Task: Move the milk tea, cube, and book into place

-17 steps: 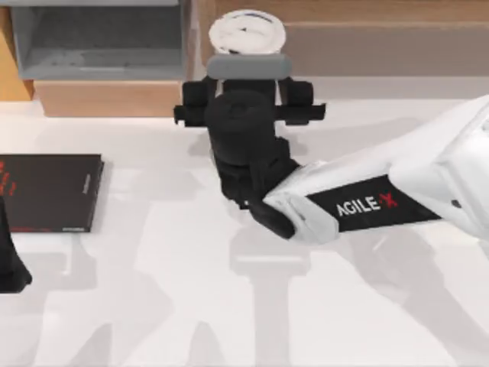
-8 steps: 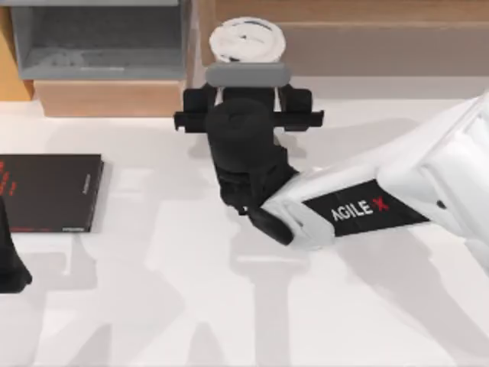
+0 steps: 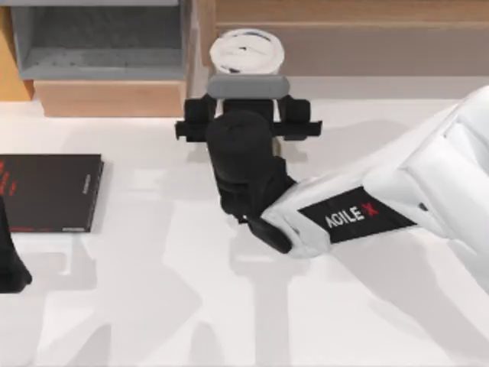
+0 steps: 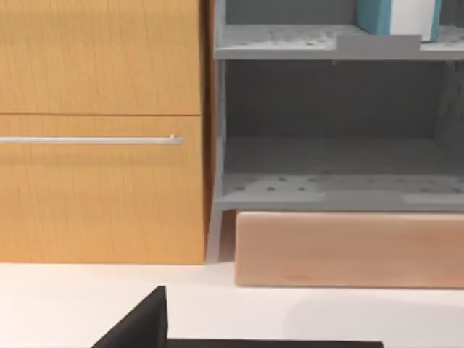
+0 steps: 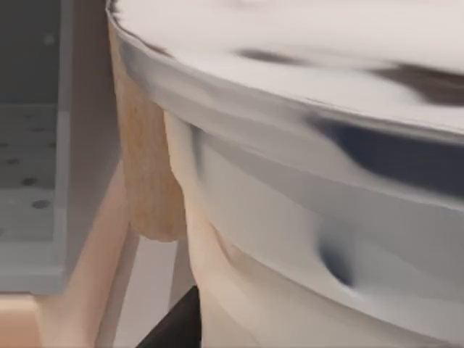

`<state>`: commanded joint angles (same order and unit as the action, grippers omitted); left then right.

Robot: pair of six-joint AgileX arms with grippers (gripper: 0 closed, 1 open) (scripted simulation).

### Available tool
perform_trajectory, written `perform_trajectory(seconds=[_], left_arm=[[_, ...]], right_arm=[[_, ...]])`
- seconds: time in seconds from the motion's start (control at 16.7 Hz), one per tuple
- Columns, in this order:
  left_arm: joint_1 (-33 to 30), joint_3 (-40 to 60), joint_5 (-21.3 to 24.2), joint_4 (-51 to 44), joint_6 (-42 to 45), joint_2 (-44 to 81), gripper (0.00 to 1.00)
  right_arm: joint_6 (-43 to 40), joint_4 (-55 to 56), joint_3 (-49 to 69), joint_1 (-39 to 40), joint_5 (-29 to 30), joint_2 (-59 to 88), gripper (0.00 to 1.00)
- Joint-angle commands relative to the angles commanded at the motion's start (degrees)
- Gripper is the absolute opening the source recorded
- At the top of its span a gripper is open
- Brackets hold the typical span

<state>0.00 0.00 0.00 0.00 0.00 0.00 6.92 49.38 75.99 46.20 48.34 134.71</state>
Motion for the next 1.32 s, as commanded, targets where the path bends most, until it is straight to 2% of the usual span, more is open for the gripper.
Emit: perform_trajectory(seconds=[0.78, 1.32], left_arm=[[0.00, 0.00, 0.00, 0.00, 0.00, 0.00, 1.00], [0.00, 0.00, 0.00, 0.00, 0.00, 0.00, 1.00]], right_arm=[[0.00, 0.00, 0.00, 0.00, 0.00, 0.00, 0.98], [0.00, 0.00, 0.01, -0.12, 0.00, -0.03, 1.00]])
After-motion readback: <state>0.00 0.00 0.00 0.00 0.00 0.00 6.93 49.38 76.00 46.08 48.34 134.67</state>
